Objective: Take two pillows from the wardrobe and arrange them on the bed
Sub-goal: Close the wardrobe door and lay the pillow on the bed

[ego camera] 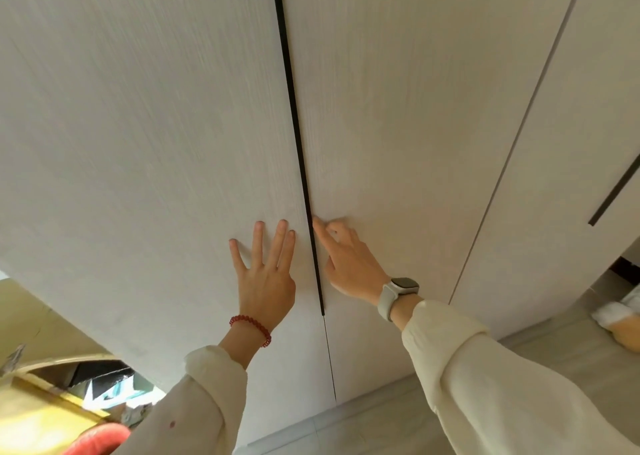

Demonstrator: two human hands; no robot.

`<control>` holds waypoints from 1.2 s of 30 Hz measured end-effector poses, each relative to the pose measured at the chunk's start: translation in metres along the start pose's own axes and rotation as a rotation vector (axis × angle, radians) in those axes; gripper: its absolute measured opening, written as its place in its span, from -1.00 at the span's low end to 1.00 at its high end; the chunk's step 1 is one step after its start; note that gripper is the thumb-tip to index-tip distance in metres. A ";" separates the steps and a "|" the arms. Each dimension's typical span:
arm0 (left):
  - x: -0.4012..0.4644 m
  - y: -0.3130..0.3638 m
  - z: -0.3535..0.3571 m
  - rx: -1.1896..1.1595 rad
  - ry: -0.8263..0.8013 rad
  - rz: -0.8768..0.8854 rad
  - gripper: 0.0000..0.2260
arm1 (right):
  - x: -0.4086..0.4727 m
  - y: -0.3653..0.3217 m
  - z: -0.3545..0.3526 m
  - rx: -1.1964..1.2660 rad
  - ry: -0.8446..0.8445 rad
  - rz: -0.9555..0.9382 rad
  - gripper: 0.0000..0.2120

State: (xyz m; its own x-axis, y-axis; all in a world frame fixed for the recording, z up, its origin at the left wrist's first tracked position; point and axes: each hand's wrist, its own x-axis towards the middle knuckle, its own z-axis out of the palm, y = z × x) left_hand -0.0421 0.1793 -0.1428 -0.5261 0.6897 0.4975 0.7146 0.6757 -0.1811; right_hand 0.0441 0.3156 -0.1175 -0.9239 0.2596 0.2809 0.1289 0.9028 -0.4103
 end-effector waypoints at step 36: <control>-0.416 0.739 -0.114 -0.702 -0.761 1.950 -0.58 | -0.770 0.040 0.021 0.172 1.097 2.478 -0.48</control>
State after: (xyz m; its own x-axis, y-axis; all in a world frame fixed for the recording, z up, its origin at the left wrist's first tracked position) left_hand 0.7571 0.3618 -0.3873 0.9392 0.2543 -0.2308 0.3335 -0.8358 0.4361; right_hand 0.7527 0.1446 -0.3682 0.9095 0.1694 -0.3795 -0.0373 -0.8762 -0.4805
